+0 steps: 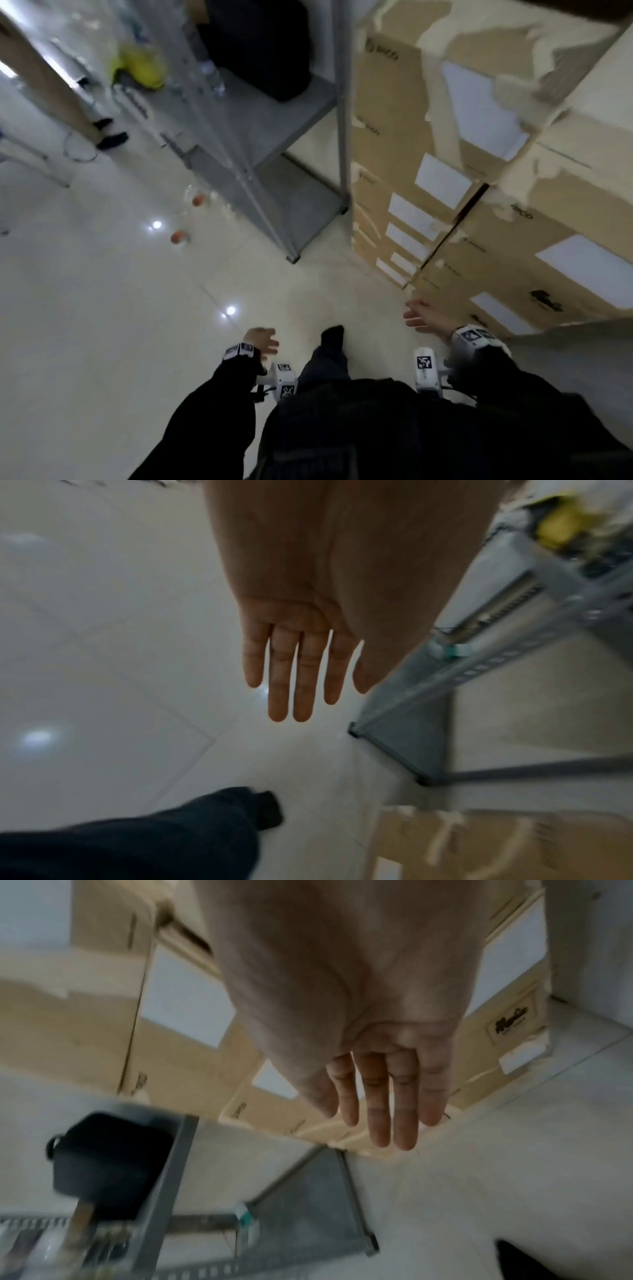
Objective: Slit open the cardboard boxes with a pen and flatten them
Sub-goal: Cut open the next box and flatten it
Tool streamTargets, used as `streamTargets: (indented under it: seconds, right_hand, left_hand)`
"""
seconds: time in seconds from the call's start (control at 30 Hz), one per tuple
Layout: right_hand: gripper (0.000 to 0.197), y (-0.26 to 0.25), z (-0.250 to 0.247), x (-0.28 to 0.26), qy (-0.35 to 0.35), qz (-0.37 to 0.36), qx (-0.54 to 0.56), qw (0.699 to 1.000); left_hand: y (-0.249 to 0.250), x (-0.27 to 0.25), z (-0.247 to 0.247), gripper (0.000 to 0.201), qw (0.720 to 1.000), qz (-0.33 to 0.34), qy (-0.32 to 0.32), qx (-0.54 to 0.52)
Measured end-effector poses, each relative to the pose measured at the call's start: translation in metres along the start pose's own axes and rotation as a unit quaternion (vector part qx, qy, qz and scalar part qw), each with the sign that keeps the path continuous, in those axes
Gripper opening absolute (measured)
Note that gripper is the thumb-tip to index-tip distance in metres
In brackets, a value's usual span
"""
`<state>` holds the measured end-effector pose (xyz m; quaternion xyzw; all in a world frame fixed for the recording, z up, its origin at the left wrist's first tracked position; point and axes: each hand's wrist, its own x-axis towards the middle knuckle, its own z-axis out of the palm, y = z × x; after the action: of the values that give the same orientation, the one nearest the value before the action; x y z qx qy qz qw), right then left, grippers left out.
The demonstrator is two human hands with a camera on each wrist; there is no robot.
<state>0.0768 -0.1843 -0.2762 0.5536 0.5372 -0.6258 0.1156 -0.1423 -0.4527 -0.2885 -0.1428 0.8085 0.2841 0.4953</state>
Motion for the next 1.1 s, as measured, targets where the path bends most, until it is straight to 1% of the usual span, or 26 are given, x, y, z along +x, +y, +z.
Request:
streamTargets:
  seconds: [0.07,0.1,0.17,0.23,0.27,0.3,0.33,0.37,0.4,0.43,0.47,0.5,0.53,0.6,0.63,0.67,0.73,0.8,0.87,0.9,0.93,1.0,1.1]
  right_hand:
    - [0.027,-0.024,-0.015,-0.005,0.041,-0.002,0.054,0.998]
    - [0.024,-0.037,-0.024,-0.009,0.062,-0.017,0.091,0.994]
    - [0.027,-0.060,-0.042,-0.019,0.122,-0.064,0.171,0.976]
    - [0.028,-0.080,-0.058,-0.032,0.192,-0.099,0.222,0.951]
    - [0.026,-0.090,-0.067,-0.039,0.229,-0.112,0.241,0.936]
    - [0.025,-0.101,-0.075,-0.046,0.264,-0.129,0.264,0.919]
    - [0.024,-0.112,-0.085,-0.053,0.296,-0.149,0.281,0.901]
    - [0.022,-0.124,-0.093,-0.060,0.322,-0.173,0.299,0.882]
    - [0.020,-0.135,-0.101,-0.065,0.345,-0.197,0.311,0.863]
    - [0.019,-0.147,-0.110,-0.070,0.366,-0.223,0.325,0.843]
    - [0.022,-0.159,-0.117,-0.073,0.383,-0.245,0.339,0.824]
    - [0.027,-0.173,-0.125,-0.074,0.393,-0.264,0.348,0.809]
    - [0.035,-0.186,-0.130,-0.075,0.389,-0.274,0.350,0.807]
    - [0.058,-0.211,-0.136,-0.075,0.347,-0.280,0.344,0.826]
    - [0.066,-0.221,-0.136,-0.073,0.325,-0.283,0.335,0.838]
    - [0.070,-0.229,-0.134,-0.071,0.314,-0.288,0.323,0.845]
    - [0.068,-0.242,-0.131,-0.066,0.334,-0.291,0.314,0.840]
    - [0.060,-0.249,-0.129,-0.064,0.344,-0.293,0.338,0.826]
    - [0.048,-0.252,-0.130,-0.067,0.332,-0.307,0.351,0.820]
    - [0.041,-0.252,-0.130,-0.071,0.323,-0.316,0.351,0.820]
    - [0.036,-0.252,-0.129,-0.078,0.314,-0.330,0.350,0.819]
    - [0.032,-0.250,-0.125,-0.094,0.307,-0.362,0.345,0.810]
    - [0.027,-0.247,-0.119,-0.128,0.329,-0.379,0.358,0.787]
  left_hand:
    - [0.077,0.011,-0.002,0.024,0.997,0.073,-0.010,0.012]
    - [0.117,0.013,-0.002,0.021,0.992,0.123,-0.011,0.017]
    - [0.194,0.009,0.007,0.025,0.971,0.232,-0.023,0.056]
    - [0.260,-0.004,0.018,0.026,0.933,0.347,-0.034,0.096]
    - [0.289,-0.017,0.024,0.025,0.915,0.394,-0.036,0.081]
    - [0.317,-0.031,0.030,0.025,0.899,0.435,-0.030,0.046]
    - [0.342,-0.045,0.035,0.023,0.882,0.470,-0.007,0.005]
    - [0.363,-0.057,0.039,0.020,0.860,0.509,0.026,-0.038]
    - [0.384,-0.073,0.043,0.019,0.828,0.552,0.050,-0.083]
    - [0.404,-0.084,0.048,0.020,0.796,0.590,0.059,-0.118]
    - [0.424,-0.095,0.053,0.021,0.779,0.610,0.056,-0.135]
    - [0.442,-0.101,0.060,0.027,0.775,0.615,0.048,-0.136]
    - [0.458,-0.106,0.065,0.036,0.779,0.612,0.045,-0.128]
    - [0.482,-0.107,0.071,0.051,0.788,0.603,0.056,-0.111]
    - [0.491,-0.104,0.074,0.056,0.795,0.595,0.054,-0.104]
    - [0.495,-0.104,0.075,0.059,0.805,0.583,0.044,-0.098]
    - [0.500,-0.104,0.075,0.060,0.827,0.555,-0.004,-0.091]
    - [0.501,-0.107,0.071,0.051,0.840,0.530,-0.067,-0.096]
    - [0.503,-0.114,0.064,0.038,0.842,0.515,-0.114,-0.109]
    - [0.503,-0.120,0.059,0.031,0.841,0.512,-0.125,-0.120]
    - [0.502,-0.129,0.053,0.025,0.838,0.513,-0.128,-0.134]
    - [0.497,-0.148,0.042,0.018,0.823,0.529,-0.126,-0.166]
    - [0.474,-0.184,0.034,0.012,0.780,0.581,-0.125,-0.196]
